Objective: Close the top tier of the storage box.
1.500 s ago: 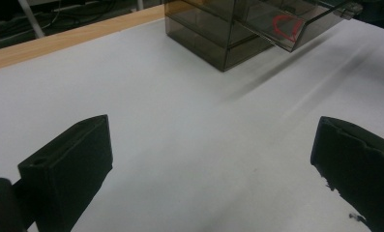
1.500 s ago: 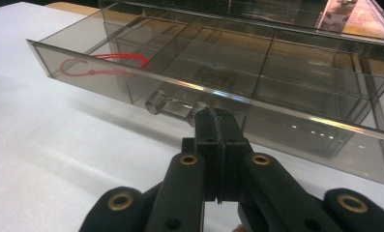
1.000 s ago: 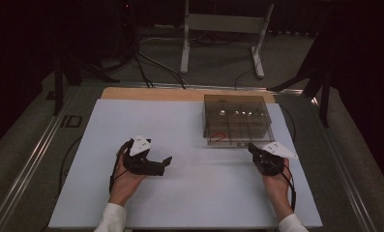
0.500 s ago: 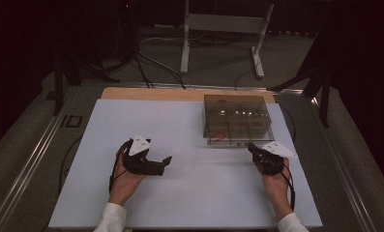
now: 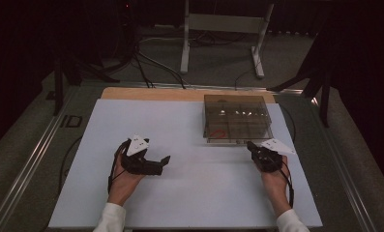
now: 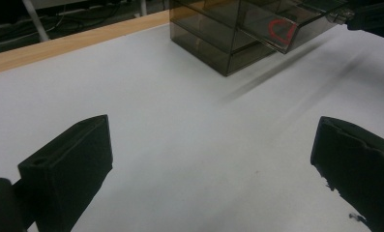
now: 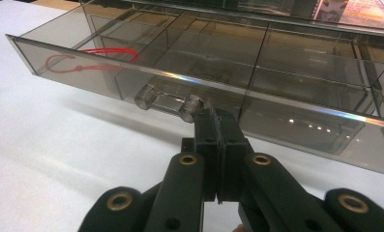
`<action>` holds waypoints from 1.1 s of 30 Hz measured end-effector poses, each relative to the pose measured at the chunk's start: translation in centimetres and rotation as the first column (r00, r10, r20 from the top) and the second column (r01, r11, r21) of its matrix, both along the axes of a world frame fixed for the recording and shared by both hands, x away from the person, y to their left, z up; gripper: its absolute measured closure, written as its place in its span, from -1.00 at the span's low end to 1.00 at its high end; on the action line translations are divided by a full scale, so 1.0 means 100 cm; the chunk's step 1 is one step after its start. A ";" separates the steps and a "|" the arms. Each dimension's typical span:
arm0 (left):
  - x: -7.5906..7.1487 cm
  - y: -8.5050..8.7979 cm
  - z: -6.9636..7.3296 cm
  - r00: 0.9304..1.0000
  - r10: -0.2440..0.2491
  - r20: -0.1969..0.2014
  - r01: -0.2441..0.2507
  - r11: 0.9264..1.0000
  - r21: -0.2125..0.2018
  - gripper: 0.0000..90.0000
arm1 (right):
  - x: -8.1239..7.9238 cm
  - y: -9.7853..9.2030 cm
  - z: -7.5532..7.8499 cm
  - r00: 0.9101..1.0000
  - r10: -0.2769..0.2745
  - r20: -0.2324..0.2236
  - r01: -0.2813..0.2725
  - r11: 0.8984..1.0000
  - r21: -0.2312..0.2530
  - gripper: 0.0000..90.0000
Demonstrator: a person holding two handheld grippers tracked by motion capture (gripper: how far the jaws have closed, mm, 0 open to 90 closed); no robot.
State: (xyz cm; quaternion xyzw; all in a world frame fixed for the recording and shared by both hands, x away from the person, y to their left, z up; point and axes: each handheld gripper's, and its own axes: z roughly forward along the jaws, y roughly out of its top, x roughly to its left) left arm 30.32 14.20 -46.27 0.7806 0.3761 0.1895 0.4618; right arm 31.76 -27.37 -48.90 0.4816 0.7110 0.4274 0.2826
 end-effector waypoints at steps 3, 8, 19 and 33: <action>0.000 0.000 0.000 1.000 -0.001 -0.001 0.001 1.000 -0.001 -0.94 | 0.001 0.001 0.000 1.000 -0.004 -0.001 0.004 1.000 0.002 1.00; 0.000 0.001 0.000 1.000 0.001 0.001 -0.001 1.000 -0.001 -0.94 | 0.004 0.002 0.001 1.000 -0.002 -0.002 0.002 1.000 0.003 1.00; 0.000 0.002 0.000 1.000 0.001 0.000 -0.001 1.000 -0.002 -0.94 | 0.011 0.004 0.001 1.000 -0.010 -0.002 0.010 1.000 0.012 1.00; 0.000 0.001 0.000 1.000 0.000 0.000 0.000 1.000 -0.001 -0.94 | 0.020 0.006 -0.001 1.000 -0.030 -0.008 0.031 0.999 0.029 1.00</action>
